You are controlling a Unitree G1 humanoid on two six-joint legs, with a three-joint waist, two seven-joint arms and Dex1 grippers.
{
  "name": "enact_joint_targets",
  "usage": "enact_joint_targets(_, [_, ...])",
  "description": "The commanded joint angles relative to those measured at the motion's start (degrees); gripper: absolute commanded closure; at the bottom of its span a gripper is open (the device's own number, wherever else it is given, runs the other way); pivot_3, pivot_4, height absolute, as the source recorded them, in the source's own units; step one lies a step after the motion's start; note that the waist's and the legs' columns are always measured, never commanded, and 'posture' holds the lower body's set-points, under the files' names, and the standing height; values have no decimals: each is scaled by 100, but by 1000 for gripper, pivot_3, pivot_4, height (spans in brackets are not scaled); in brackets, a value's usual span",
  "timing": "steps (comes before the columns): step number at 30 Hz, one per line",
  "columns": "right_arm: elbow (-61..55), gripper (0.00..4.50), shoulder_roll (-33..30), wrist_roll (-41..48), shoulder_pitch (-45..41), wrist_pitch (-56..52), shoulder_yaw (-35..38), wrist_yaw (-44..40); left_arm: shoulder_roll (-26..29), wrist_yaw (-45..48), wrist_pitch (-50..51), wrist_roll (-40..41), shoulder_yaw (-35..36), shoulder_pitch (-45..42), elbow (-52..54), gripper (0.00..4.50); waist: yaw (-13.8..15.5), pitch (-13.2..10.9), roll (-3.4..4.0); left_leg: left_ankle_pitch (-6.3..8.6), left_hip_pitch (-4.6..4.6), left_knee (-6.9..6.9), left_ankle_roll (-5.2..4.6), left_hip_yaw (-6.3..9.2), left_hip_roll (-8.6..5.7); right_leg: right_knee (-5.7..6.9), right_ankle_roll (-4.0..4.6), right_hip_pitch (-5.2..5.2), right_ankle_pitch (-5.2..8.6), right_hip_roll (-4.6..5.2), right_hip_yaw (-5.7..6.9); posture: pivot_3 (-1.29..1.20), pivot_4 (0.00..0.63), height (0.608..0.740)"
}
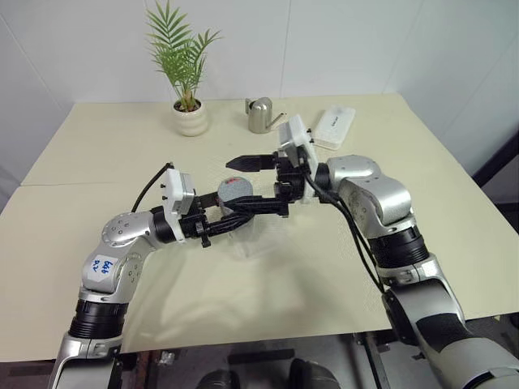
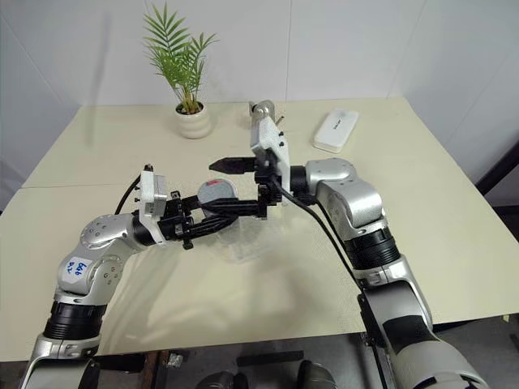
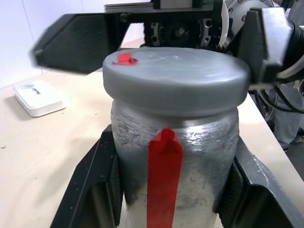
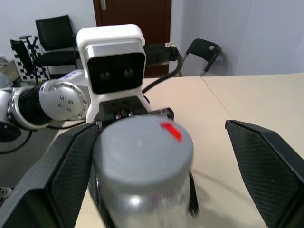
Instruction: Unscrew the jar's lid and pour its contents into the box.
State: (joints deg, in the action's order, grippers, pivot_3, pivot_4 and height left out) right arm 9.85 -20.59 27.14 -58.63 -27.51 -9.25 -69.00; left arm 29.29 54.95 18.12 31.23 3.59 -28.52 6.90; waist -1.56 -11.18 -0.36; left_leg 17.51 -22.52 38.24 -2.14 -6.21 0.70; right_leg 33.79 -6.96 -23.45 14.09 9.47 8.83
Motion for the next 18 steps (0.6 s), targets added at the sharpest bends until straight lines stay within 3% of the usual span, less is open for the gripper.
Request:
enact_joint_targets(1, [34, 24, -331, -15, 61, 103, 381, 0, 48, 143, -134, 112, 77, 62, 298, 2495, 1, 0, 0, 0, 0, 0, 0, 0, 0, 0, 0, 0, 0, 0, 0, 0, 150, 740])
enact_joint_targets(11, [21, 24, -784, 416, -10, -269, 787, -363, 111, 183, -149, 79, 166, 24, 210, 2495, 1, 0, 0, 0, 1, 0, 0, -4, 2, 0, 1, 0, 0, 0, -1, 0, 150, 740])
enact_joint_targets(18, [-545, 24, -105, 713, -120, -581, 598, -40, 69, 186, -162, 46, 105, -66, 130, 2495, -6, 0, 0, 0, 2, 0, 0, -4, 5, 1, 1, -1, 0, -2, -2, 0, 150, 740])
